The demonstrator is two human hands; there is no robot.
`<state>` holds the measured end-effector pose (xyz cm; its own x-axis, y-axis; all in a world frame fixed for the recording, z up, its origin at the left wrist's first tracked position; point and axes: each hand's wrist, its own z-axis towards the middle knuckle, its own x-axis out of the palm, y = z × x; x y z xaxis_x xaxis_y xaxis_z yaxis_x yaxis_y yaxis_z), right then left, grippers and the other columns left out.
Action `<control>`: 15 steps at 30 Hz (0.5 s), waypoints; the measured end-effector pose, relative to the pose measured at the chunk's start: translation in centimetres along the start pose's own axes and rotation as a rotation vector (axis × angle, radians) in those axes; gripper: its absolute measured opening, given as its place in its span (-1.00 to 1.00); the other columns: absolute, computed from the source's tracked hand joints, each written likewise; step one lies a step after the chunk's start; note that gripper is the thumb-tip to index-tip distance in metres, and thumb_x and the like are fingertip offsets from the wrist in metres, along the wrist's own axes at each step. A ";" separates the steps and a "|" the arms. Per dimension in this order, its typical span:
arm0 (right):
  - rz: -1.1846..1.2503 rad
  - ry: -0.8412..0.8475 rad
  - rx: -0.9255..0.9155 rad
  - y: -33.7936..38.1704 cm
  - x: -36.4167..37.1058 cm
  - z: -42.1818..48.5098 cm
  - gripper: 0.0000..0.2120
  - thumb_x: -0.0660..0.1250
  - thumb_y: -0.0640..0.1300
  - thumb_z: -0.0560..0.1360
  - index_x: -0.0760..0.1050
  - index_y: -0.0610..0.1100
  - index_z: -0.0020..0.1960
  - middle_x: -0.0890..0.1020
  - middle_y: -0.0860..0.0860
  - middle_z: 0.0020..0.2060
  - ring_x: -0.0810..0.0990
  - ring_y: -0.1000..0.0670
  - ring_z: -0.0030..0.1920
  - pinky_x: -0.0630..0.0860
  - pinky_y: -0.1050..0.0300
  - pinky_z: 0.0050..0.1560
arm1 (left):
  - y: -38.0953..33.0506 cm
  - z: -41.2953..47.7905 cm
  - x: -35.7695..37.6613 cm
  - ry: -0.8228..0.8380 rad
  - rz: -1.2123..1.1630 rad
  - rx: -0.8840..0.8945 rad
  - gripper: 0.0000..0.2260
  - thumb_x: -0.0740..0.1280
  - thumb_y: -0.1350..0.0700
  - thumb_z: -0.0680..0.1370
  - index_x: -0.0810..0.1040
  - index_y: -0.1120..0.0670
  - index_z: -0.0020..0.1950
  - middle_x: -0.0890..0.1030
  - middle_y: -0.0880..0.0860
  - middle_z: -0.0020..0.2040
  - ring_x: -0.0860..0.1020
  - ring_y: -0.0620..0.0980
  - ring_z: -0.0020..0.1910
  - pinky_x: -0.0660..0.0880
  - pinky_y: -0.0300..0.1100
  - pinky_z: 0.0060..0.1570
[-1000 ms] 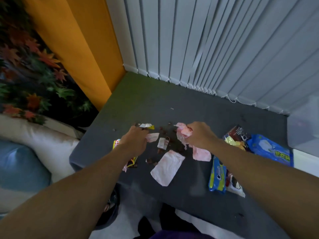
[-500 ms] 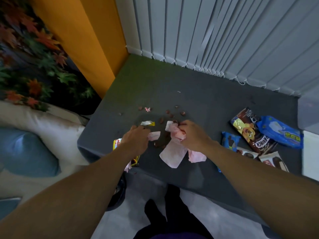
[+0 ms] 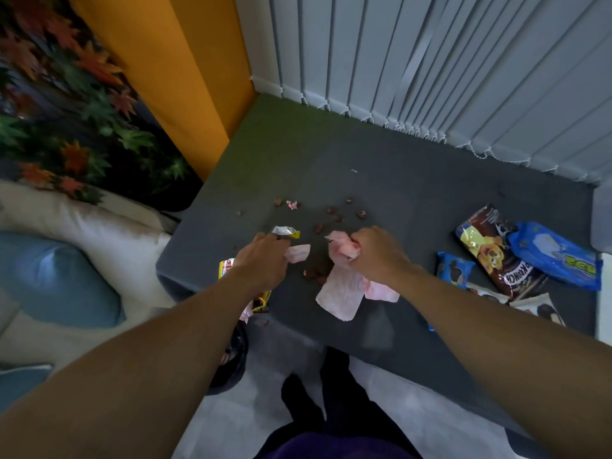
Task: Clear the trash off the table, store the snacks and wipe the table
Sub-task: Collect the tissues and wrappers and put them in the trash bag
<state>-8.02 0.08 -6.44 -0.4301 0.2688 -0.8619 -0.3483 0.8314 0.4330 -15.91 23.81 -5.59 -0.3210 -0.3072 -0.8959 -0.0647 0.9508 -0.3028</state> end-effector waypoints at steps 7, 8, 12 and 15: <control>0.093 0.120 0.068 -0.7 -0.9 -3.6 -0.71 0.46 0.01 0.37 0.48 0.03 0.04 0.62 0.06 -0.16 0.60 -0.06 -0.18 0.57 0.05 -0.17 | -0.5 -0.5 -0.7 -0.021 -0.028 0.040 -0.90 0.25 0.17 0.57 0.53 0.14 0.02 0.59 0.15 0.07 0.52 0.15 0.02 0.56 0.14 -0.05; 0.084 0.152 0.078 -0.6 -0.7 -4.2 -0.62 0.46 0.00 0.37 0.47 0.05 0.15 0.63 0.04 -0.11 0.61 -0.07 -0.15 0.56 0.06 -0.15 | -0.7 -0.6 -0.6 -0.021 -0.027 0.043 -0.91 0.25 0.18 0.57 0.53 0.14 0.02 0.59 0.15 0.07 0.51 0.15 0.02 0.55 0.14 -0.05; -0.017 0.272 0.135 -0.5 1.5 -5.9 -0.28 0.44 0.02 0.39 0.24 0.12 0.49 0.62 -0.02 0.08 0.62 -0.13 0.01 0.49 0.11 -0.09 | -0.8 -1.8 -0.1 -0.007 -0.024 0.041 -0.90 0.24 0.18 0.57 0.52 0.14 0.02 0.59 0.14 0.08 0.51 0.17 0.05 0.55 0.12 -0.04; -0.086 0.268 0.173 -0.5 3.4 -6.6 -0.36 0.46 0.22 0.32 0.34 0.13 0.33 0.64 0.02 0.03 0.62 -0.13 0.03 0.55 0.05 -0.01 | -0.6 -2.8 0.5 0.008 -0.019 0.046 -0.89 0.24 0.18 0.55 0.53 0.15 0.01 0.60 0.16 0.07 0.52 0.17 0.02 0.55 0.12 -0.05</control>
<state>-14.82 -2.62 -7.87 -0.6167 0.0753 -0.7836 -0.2565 0.9219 0.2905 -18.65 23.15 -4.98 -0.3275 -0.3247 -0.8873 -0.0273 0.9419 -0.3347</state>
